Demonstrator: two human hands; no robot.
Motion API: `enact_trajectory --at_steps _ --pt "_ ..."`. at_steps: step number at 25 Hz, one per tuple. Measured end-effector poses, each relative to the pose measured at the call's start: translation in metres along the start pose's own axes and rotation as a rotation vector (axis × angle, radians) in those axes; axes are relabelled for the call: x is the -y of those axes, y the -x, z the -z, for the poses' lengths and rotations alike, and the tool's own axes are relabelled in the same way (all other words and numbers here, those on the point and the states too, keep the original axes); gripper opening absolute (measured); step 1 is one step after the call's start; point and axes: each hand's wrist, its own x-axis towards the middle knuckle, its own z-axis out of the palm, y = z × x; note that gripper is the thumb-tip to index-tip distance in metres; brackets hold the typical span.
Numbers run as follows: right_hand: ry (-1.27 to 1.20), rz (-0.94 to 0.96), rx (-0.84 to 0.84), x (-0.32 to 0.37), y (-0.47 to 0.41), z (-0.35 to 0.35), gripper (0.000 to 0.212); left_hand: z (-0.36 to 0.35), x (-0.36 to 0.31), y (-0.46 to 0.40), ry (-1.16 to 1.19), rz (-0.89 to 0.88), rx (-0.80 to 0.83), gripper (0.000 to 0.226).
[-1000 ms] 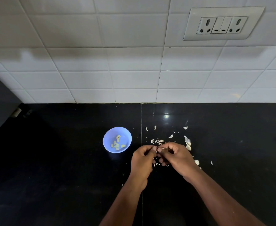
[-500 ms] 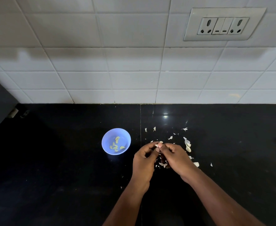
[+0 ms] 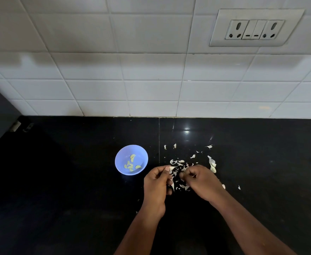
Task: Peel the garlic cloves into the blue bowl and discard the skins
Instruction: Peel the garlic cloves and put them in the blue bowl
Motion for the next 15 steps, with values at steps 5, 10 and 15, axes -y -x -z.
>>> enact_trajectory --at_steps 5,10,15 --pt "0.287 0.129 -0.171 0.010 -0.001 0.003 0.015 -0.004 0.000 0.000 0.002 0.043 -0.013 0.015" --pt "-0.060 0.271 -0.130 0.011 -0.004 -0.003 0.024 -0.010 -0.006 -0.001 0.090 0.156 -0.008 0.012" --pt "-0.160 0.348 -0.103 0.017 -0.010 -0.004 0.012 -0.010 -0.016 -0.004 0.186 0.351 0.020 0.014"
